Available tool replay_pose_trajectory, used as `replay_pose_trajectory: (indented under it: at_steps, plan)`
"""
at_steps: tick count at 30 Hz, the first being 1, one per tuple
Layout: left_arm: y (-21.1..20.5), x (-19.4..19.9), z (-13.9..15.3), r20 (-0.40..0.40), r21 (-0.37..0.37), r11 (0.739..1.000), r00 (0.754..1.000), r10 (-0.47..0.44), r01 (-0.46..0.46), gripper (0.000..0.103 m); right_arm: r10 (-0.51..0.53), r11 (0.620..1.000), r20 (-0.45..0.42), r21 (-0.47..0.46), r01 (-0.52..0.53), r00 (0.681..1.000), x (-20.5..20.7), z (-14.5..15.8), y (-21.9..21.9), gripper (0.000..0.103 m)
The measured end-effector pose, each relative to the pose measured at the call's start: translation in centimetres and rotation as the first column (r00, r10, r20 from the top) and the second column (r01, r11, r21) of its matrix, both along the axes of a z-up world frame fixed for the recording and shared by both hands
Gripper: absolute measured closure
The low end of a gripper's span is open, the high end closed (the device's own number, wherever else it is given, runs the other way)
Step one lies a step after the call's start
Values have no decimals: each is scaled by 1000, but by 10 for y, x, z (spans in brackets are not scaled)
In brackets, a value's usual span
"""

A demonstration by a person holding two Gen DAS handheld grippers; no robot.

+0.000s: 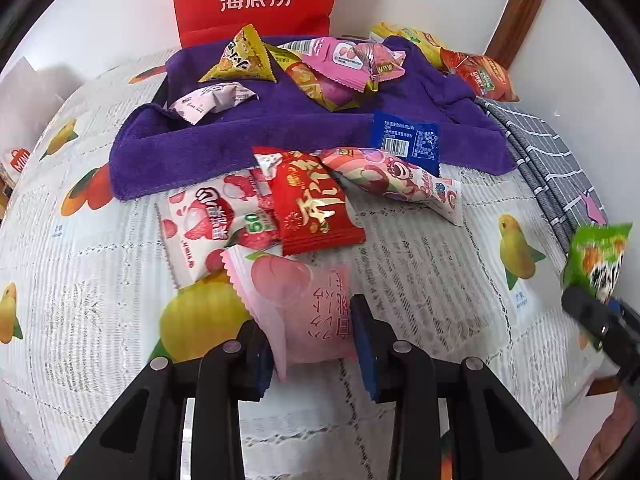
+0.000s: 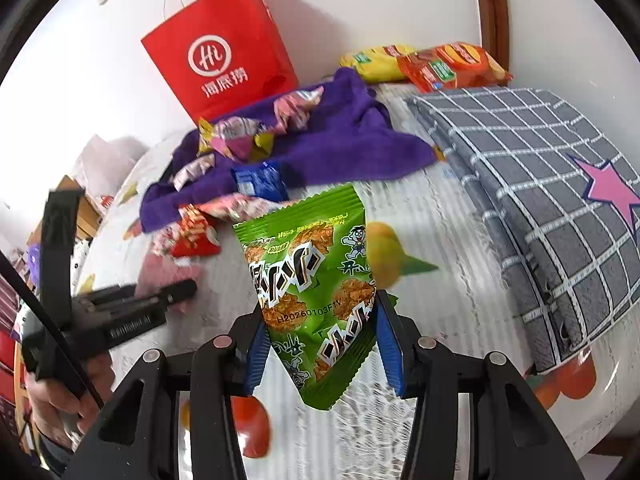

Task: Organize snacks
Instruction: 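Grasp a pink peach pastry packet with the left tool, then carry the green bag and pink peach packet over the purple towel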

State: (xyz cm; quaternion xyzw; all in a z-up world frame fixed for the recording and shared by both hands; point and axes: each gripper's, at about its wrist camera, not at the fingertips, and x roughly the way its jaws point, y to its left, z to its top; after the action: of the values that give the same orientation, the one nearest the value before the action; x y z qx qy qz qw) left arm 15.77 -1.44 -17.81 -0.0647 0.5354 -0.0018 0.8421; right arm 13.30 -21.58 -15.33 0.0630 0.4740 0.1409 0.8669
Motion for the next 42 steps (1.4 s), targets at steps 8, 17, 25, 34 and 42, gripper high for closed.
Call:
replay_pose_trajectory:
  at_steps: [8, 17, 25, 34, 42]
  plan:
    - [31, -12, 28, 48, -73, 997, 999, 10, -7, 71, -8, 1000, 37, -9, 8, 999, 11, 31, 18, 56]
    - [56, 15, 79, 139, -79, 997, 990, 30, -19, 71, -18, 999, 116, -33, 21, 993, 34, 79, 35, 56]
    - [65, 48, 120, 203, -66, 998, 979, 22, -9, 71, -1, 997, 153, -73, 12, 988, 65, 101, 54, 56]
    - [73, 95, 137, 228, -81, 997, 973, 30, -12, 71, 13, 997, 167, -81, 0, 986, 112, 108, 70, 56]
    - [89, 137, 137, 243, -125, 991, 968, 68, -39, 71, 29, 998, 148, -57, -21, 988, 152, 102, 84, 56]
